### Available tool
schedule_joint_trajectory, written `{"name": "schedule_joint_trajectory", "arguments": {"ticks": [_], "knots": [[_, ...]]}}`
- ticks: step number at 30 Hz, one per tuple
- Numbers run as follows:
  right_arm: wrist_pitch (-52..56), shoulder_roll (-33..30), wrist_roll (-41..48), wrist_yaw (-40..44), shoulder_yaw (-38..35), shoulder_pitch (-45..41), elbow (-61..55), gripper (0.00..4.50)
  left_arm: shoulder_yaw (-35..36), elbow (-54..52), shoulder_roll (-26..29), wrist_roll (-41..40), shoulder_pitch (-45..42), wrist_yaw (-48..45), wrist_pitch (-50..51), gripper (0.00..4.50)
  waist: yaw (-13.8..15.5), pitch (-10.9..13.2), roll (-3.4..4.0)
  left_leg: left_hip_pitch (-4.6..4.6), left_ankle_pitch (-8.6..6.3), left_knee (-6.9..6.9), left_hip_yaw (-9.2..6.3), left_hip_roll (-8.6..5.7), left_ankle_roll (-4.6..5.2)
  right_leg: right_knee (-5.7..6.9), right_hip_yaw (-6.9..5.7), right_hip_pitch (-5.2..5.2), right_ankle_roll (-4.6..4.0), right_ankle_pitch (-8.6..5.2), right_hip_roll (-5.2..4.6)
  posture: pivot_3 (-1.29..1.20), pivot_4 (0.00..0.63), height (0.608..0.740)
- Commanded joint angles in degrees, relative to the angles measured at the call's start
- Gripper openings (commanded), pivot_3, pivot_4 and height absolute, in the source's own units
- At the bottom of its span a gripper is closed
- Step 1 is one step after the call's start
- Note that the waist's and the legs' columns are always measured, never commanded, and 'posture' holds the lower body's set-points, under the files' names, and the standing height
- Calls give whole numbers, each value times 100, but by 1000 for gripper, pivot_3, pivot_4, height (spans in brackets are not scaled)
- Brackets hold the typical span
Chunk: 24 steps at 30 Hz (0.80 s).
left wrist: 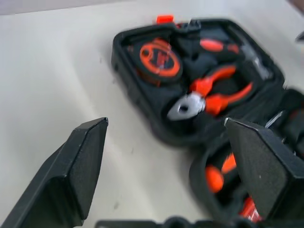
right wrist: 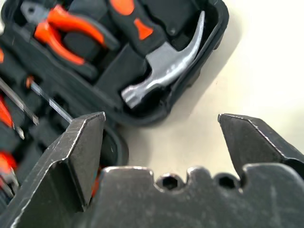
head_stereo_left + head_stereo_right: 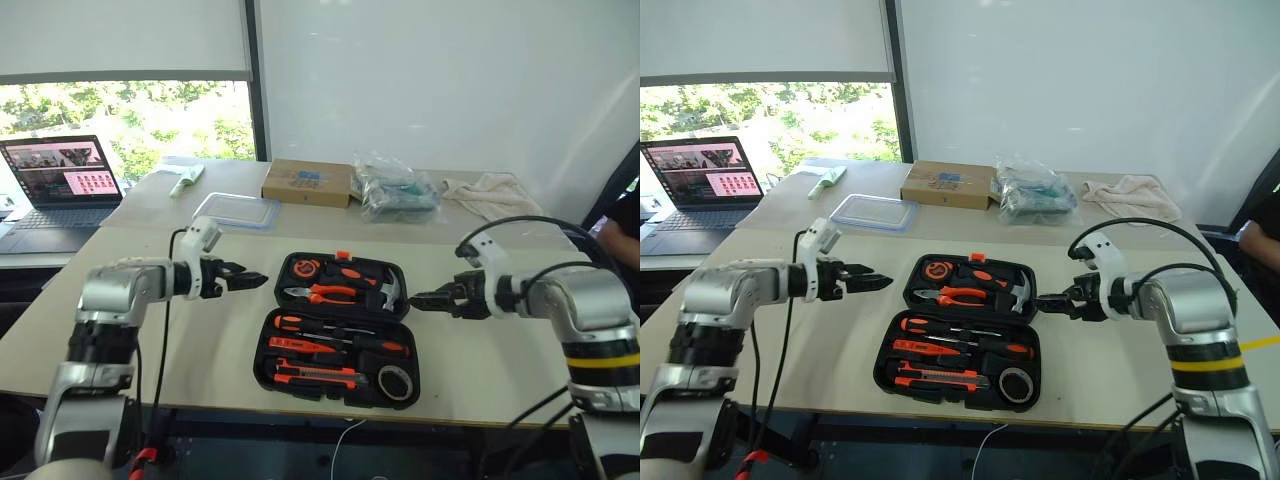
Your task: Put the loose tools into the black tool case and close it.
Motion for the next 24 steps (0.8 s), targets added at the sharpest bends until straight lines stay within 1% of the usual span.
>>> {"name": "schedule_joint_trajectory", "arguments": {"ticks": [1, 4, 7, 9, 10, 11, 13, 14, 15, 17, 18, 19, 21, 23, 24], "knots": [[60, 309, -214, -652, -20, -528, 602, 4481, -430, 501, -252, 306, -413, 300, -54, 4263, -21, 0, 0, -10, 3, -1, 0, 1, -4, 9, 0, -6, 0, 1, 4, 0, 150, 740], [-50, 531, -301, -947, 12, -748, 1015, 4481, -687, 758, -345, 437, -566, 258, -173, 4263, -67, 0, 0, -31, 5, -4, 8, -2, -7, 0, -1, -23, 1, 1, 6, 0, 150, 740], [-4, 675, -242, -1051, -26, -893, 1249, 4481, -778, 912, -330, 492, -628, 232, -208, 4263, -122, 0, 0, -52, 5, -17, 20, -3, -7, -5, -4, -51, 3, 0, 5, 0, 150, 740], [-18, 696, -224, -1047, 83, -925, 1320, 4481, -800, 1003, -327, 542, -640, 247, -246, 4263, -126, 0, 1, -67, 6, -19, 29, -4, -9, -4, -9, -70, 3, -1, 4, 0, 150, 740], [-36, 705, -233, -1044, 170, -920, 1353, 4078, -810, 1052, -318, 575, -639, 274, -269, 4318, -129, -1, 1, -74, 7, -18, 34, -4, -10, -4, -10, -79, 3, -1, 3, 0, 150, 740], [-39, 704, -235, -1029, 246, -914, 1372, 3944, -816, 1090, -313, 599, -638, 290, -295, 4318, -137, -1, 2, -78, 7, -18, 37, -5, -12, -4, -10, -84, 4, -1, 3, 0, 150, 740], [-44, 718, -254, -1046, 337, -905, 1429, 3365, -819, 1154, -310, 636, -641, 317, -320, 4318, -141, -1, 2, -78, 9, -16, 40, -5, -14, -3, -9, -84, 4, -1, 3, 0, 150, 740], [-51, 720, -254, -1043, 365, -904, 1449, 3005, -818, 1176, -312, 651, -645, 323, -326, 4318, -141, -1, 1, -77, 10, -15, 41, -4, -17, -3, -9, -83, 4, -1, 3, 0, 150, 740], [-63, 724, -259, -1049, 392, -903, 1470, 2705, -801, 1195, -316, 665, -648, 352, -332, 4062, -141, -1, 2, -77, 12, -13, 41, -4, -19, -1, -9, -83, 4, -1, 3, 0, 150, 740], [-92, 713, -255, -1037, 449, -913, 1509, 1926, -797, 1227, -314, 689, -657, 384, -337, 3460, -144, -1, 2, -75, 15, -12, 40, -3, -23, 4, -6, -83, 3, -1, 4, 0, 150, 740], [-97, 703, -250, -1032, 471, -923, 1529, 1582, -804, 1232, -306, 698, -656, 390, -334, 3078, -144, -1, 2, -72, 17, -10, 39, -1, -26, 10, -5, -82, 3, 0, 6, 0, 150, 740], [-102, 694, -246, -1027, 490, -930, 1544, 1324, -831, 1228, -287, 707, -653, 374, -307, 2809, -143, -1, 1, -72, 21, -10, 39, -2, -27, 13, -5, -82, 2, 0, 5, 0, 150, 740], [-122, 681, -251, -1025, 523, -942, 1577, 550, -894, 1214, -247, 735, -622, 351, -267, 1979, -144, -1, 2, -69, 28, -8, 37, -1, -27, 22, -3, -82, -2, 3, 5, 0, 150, 740], [-183, 700, -253, -1065, 504, -949, 1611, 92, -917, 1228, -243, 748, -591, 359, -279, 1418, -141, -1, 1, -65, 32, -8, 35, -1, -26, 30, 1, -82, -4, 4, 4, 0, 150, 740], [-252, 719, -244, -1076, 475, -942, 1616, 0, -875, 1243, -270, 740, -578, 423, -298, 1248, -141, -1, 1, -60, 34, -4, 31, -2, -25, 45, 5, -80, -5, 4, 1, 0, 150, 740]]}}
